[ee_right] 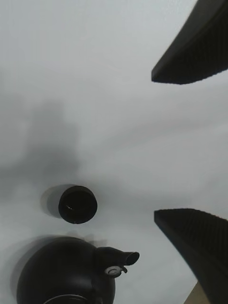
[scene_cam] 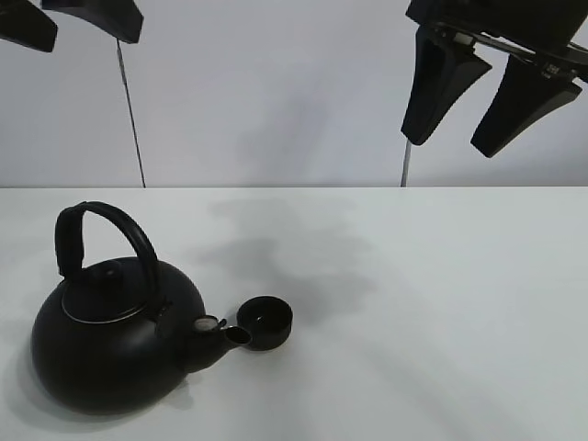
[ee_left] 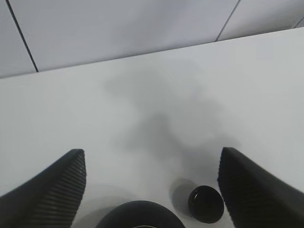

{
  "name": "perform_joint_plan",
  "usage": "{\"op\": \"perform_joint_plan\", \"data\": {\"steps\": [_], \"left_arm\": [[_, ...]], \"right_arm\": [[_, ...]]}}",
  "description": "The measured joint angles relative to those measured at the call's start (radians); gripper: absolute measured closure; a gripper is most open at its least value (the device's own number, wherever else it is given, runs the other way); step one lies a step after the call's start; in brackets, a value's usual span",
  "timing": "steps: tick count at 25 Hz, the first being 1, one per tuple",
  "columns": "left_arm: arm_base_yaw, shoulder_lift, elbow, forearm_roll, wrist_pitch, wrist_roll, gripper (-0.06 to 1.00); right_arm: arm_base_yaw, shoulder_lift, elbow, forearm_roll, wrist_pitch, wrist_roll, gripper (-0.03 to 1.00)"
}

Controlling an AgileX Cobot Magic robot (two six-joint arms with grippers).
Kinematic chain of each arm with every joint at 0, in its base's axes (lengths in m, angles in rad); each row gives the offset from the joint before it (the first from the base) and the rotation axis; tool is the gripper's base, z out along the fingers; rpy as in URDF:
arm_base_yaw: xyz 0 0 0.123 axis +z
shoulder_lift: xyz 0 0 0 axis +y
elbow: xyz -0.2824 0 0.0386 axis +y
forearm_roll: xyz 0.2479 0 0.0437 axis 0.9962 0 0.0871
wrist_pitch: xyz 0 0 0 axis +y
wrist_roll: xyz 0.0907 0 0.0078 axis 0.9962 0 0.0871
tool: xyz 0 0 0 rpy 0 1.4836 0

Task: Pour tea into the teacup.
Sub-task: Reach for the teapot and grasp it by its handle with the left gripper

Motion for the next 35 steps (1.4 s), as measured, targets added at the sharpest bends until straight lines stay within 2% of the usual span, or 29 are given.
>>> {"op": "perform_joint_plan", "data": {"steps": [7,13,17,19,23,29,35], "left_arm": [[0.0,-0.214,0.279,0.002,-0.261,0.2,0.4],[0.0,-0.284,0.414,0.004,-0.317,0.259,0.43],[0.0,-0.286,0.433,-0.009,-0.316,0.231,0.47],[0.0,-0.29,0.449,-0.009,-0.347,0.223,0.49],[0.0,-0.291,0.541,0.026,-0.533,0.213,0.5],[0.0,-0.291,0.698,0.03,-0.768,0.165,0.53],[0.0,-0.291,0.802,0.03,-0.885,0.159,0.56]], "right_arm": [[0.0,0.0,0.0,0.0,0.0,0.0,0.46],[0.0,0.0,0.0,0.0,0.0,0.0,0.46],[0.0,0.0,0.0,0.0,0.0,-0.003,0.46],[0.0,0.0,0.0,0.0,0.0,-0.004,0.46],[0.0,0.0,0.0,0.0,0.0,-0.004,0.46],[0.0,0.0,0.0,-0.004,0.0,-0.004,0.46],[0.0,0.0,0.0,-0.004,0.0,-0.004,0.46]]}}
